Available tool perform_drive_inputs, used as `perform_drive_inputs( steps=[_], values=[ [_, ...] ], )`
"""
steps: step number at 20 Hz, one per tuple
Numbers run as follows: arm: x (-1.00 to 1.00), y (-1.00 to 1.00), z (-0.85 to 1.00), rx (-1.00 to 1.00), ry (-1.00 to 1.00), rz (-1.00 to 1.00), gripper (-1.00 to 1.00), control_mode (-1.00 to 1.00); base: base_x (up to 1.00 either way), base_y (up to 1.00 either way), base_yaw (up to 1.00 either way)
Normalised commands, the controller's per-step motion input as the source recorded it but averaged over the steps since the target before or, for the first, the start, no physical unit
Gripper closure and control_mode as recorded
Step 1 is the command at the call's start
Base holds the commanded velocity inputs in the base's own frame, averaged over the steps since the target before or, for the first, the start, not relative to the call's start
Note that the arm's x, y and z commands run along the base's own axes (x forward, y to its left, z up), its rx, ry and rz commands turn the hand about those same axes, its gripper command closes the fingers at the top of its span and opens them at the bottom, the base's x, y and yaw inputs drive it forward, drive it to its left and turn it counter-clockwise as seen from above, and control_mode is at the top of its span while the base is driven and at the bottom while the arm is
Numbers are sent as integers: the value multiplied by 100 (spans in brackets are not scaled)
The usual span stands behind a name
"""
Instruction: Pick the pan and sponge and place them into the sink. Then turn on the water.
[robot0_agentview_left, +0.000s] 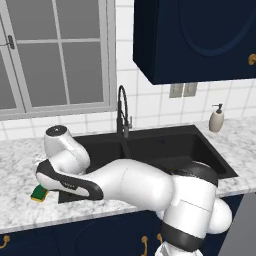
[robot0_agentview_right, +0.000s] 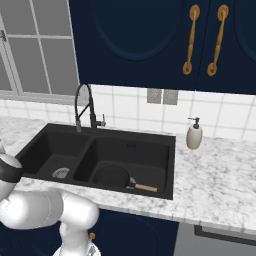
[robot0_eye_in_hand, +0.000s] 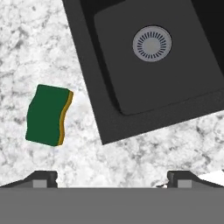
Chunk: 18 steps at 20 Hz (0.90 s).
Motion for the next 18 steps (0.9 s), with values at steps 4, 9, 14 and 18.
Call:
perform_drive_inputs(
  steps=[4,9,14,18],
  values=[
    [20,9,-24,-10,0,-12,-100,-100,0,0,0],
    [33,23,-18,-1,11,-5,-100,-100,0,0,0],
    [35,29,-18,0,6,-1,-100,-100,0,0,0],
    [30,35,-31,0,1,0,-100,-100,0,0,0]
  ],
)
